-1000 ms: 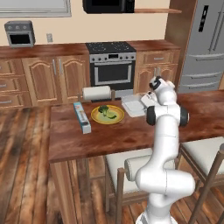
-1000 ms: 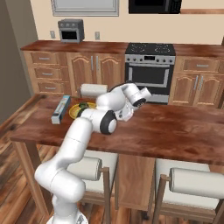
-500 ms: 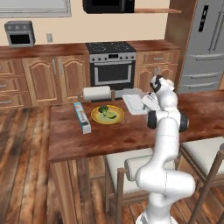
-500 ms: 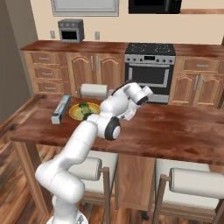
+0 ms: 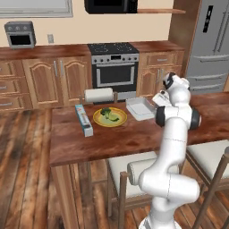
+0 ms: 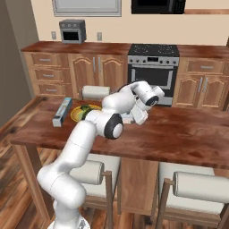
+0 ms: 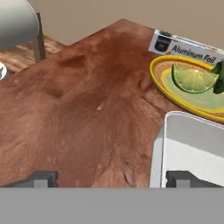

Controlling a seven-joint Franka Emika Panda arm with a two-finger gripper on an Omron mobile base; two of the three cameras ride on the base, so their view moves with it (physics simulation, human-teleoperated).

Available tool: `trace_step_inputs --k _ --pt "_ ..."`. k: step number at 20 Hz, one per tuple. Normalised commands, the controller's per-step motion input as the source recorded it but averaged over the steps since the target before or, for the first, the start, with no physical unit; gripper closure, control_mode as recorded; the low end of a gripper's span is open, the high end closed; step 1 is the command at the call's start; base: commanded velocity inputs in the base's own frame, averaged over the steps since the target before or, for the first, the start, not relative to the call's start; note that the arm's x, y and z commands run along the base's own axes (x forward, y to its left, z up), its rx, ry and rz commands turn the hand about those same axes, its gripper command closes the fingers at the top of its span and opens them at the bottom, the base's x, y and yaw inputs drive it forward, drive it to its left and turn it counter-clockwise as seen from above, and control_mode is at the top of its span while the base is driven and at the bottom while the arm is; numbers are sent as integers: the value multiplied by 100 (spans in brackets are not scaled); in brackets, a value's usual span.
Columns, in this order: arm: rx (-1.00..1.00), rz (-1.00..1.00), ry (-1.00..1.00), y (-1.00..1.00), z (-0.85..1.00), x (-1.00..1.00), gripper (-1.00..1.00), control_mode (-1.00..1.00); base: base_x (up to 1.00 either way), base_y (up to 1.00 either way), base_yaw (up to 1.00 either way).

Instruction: Retrieve the tupperware and aluminum foil from the cabinet and place them on the dining counter near the plate with lemon wedge and broccoli to prepare for storing leftovers.

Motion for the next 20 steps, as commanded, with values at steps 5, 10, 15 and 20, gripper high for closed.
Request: trace_step_inputs --k 5,10,15,20 --pt "-15 3 -46 41 17 -100 -100 -100 0 0 0" --pt "-15 6 -39 53 32 -100 -100 -100 0 0 0" --pt "-4 9 -44 33 99 -97 -100 -100 0 0 0" --pt "0 7 -39 2 100 -65 -100 -100 0 0 0"
